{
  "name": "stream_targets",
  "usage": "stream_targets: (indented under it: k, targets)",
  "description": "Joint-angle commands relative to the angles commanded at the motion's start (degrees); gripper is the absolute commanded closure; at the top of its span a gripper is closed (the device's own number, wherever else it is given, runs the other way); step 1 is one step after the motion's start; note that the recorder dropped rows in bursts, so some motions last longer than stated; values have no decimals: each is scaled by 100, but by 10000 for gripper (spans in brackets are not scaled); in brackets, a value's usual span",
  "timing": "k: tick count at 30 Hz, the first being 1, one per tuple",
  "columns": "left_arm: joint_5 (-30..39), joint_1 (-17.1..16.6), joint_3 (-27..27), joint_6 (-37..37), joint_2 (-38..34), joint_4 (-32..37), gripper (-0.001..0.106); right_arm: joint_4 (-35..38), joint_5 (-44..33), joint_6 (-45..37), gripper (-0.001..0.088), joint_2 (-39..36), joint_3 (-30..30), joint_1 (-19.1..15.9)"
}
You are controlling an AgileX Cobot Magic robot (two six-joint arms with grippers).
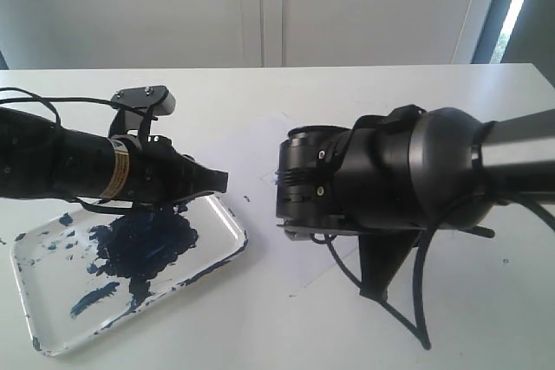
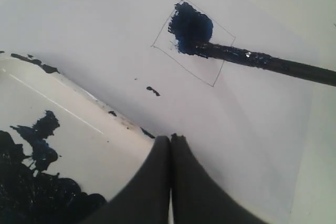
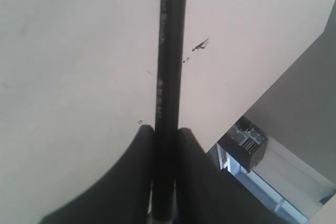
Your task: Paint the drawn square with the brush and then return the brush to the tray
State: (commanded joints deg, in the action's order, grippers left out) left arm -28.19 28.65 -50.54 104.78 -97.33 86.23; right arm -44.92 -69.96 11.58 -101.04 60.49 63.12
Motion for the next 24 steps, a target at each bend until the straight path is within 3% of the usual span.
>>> stream_targets:
  k: [6, 14, 24]
  targets:
    - [128, 0, -429, -30, -251, 29, 1053, 99, 0, -1, 868, 44, 0, 246]
    - [-55, 0, -995, -1, -838, 77, 1053, 89, 0, -1, 868, 285, 0, 255]
    - [42, 0, -1294, 184, -1409, 161, 1053, 126, 0, -103, 868, 343, 0, 255]
